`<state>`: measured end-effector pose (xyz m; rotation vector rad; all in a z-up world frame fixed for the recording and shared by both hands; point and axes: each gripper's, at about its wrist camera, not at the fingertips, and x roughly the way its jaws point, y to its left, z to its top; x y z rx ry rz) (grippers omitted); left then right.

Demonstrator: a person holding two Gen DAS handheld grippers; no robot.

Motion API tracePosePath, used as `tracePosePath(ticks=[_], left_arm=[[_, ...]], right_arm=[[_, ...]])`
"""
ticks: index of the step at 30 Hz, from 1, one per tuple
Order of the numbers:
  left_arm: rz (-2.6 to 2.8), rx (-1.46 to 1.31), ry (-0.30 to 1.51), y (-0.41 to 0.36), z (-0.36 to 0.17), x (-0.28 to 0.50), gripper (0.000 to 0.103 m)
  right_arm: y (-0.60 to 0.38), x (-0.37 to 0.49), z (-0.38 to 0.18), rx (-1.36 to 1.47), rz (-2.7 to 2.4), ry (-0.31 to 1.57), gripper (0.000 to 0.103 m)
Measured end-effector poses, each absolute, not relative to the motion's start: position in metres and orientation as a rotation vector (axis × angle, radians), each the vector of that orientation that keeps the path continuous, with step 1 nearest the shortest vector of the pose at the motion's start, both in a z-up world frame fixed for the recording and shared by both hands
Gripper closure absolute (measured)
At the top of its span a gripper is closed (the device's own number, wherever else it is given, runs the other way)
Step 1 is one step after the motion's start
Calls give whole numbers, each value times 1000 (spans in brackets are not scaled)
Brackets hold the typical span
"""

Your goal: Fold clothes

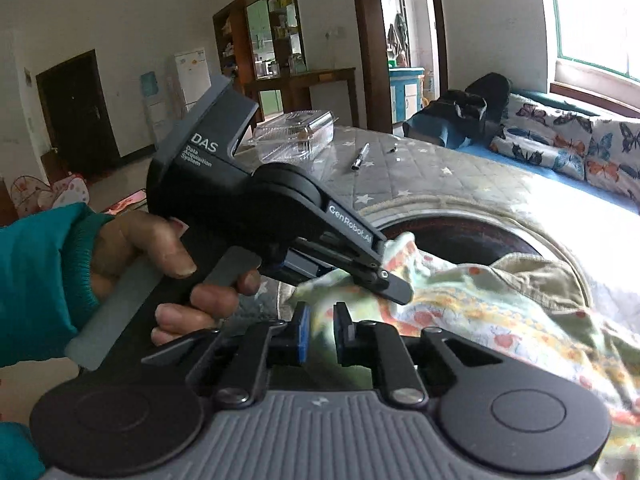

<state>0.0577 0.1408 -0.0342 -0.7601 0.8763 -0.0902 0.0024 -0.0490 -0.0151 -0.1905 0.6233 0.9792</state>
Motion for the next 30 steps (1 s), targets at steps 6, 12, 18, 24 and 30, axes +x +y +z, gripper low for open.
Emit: tracePosePath(ticks=[6,12,18,24,30], left_arm=[[-85,-752,877,144,-37,55,90],[-87,-735,873,142,-35,55,90],[-84,-711,873,139,-34,56,89],[-86,-691,880,137,-32,59,88],[-96,-692,889,137,-32,63,85]], right_arm=[[-88,19,-14,-150,846,627,70],[-136,46,-16,-115,644,632,54],[-193,89,-36,-46,382,672,52],[-212,104,-49,11,320,688,47],[-209,105,-53,44,331,696,47]])
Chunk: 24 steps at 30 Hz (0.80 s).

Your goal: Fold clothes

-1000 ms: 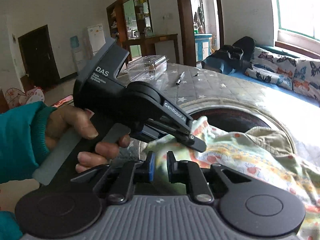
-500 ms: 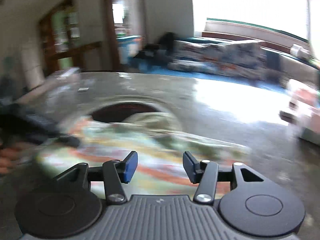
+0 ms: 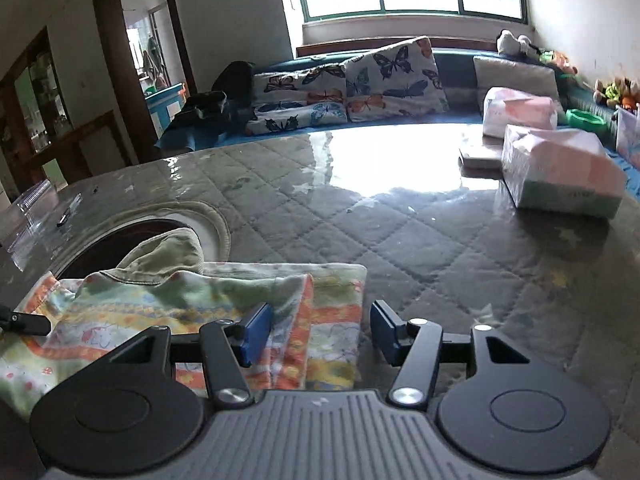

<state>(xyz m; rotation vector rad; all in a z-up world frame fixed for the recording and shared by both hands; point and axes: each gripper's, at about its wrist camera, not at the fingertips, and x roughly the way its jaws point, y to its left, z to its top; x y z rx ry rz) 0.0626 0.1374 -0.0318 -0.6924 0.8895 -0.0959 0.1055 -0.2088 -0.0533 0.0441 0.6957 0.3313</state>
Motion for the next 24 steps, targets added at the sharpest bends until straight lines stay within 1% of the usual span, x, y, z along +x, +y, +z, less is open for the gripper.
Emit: tracePosePath(ticks=[2,4,5,6,7,10,17,24], left_arm=[[-97,-689,888,137,-32,63,85],[-101,-676,883,137,-32,64,85],[-104,-666,880,136,-32,64,87],[-105,-655,878,135,-31,64,87],[-105,-643,876,134,-31,63,87],[-112,-616,867,132,-27,63,91],[-162,-557,813,118,-2,63,94],[-265,-476,789,69,23,81,94]], right_arm=[[-208,106,-55,55,335,698,51],[-206,106,-56,66,339,701,68],[-206,106,-57,71,341,702,72],[-205,106,-58,77,343,704,83],[-205,106,-58,83,344,702,90],[-210,97,-48,106,346,673,94],[-224,73,-21,142,342,592,95],[-260,57,4,126,253,530,95]])
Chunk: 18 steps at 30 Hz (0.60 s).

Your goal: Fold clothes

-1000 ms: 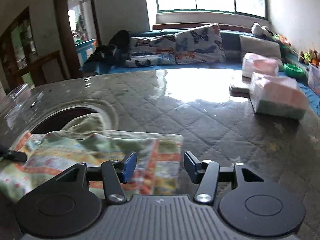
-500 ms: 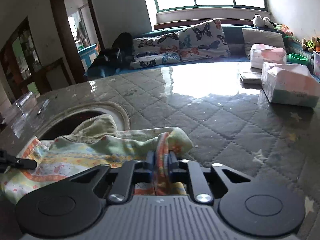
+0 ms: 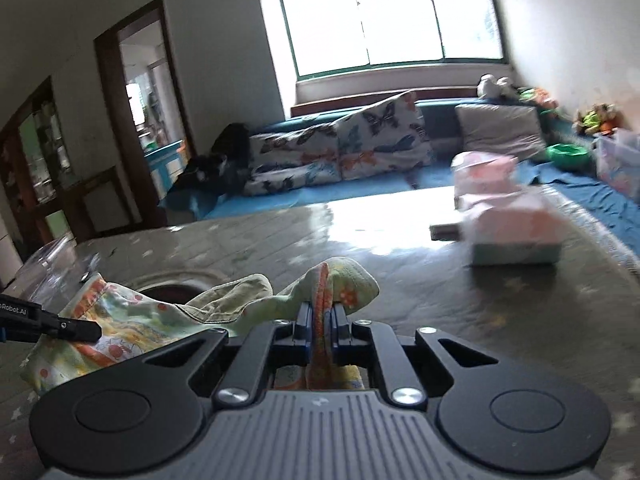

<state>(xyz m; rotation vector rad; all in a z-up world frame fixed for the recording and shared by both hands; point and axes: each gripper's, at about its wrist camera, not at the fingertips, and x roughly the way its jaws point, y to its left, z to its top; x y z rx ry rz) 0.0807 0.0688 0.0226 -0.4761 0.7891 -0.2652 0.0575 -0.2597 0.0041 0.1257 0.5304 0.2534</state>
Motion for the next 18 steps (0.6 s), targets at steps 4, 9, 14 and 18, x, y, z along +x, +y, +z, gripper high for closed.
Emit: tracePosePath(ticks=[4,9,14,18], left_arm=[[-328,-448,789,34,29,97,94],[-386,-410,802,-8,30,114,94],[-419,-386,828,-34,24,125,94],[-445,-366,849,-56,20,134,94]], right_arm=[[-289,54,15,112,182,507,95],[-324,55,22,97,100,500,95],[-354,56,22,102,32,495,95],[-370,56,15,114,-4,504,95]])
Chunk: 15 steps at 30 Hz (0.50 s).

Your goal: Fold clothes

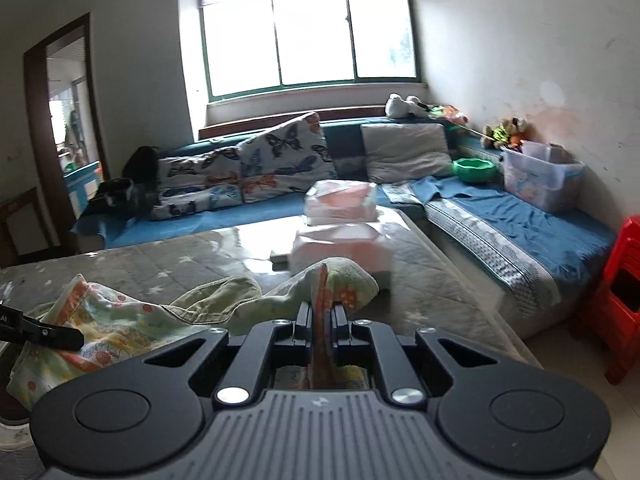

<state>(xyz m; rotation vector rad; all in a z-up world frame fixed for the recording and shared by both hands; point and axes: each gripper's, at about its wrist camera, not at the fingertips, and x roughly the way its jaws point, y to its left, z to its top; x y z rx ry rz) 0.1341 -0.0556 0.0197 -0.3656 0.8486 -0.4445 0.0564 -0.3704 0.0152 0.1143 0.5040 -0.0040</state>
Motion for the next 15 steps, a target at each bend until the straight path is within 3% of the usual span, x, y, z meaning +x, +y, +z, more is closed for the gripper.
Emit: tracePosePath(ticks=[10,13,15], left_arm=[[-445,-314,911,-87,3,153,93],[-409,-286,924,-86,0,154,87],[-384,-261,917,-84,-1,155,74]], right_arm=[[-391,67,-20,142,-60,589,93],[-395,70,-31,141,-85,621,88],[-396,68,-33,138,-100,627,85]])
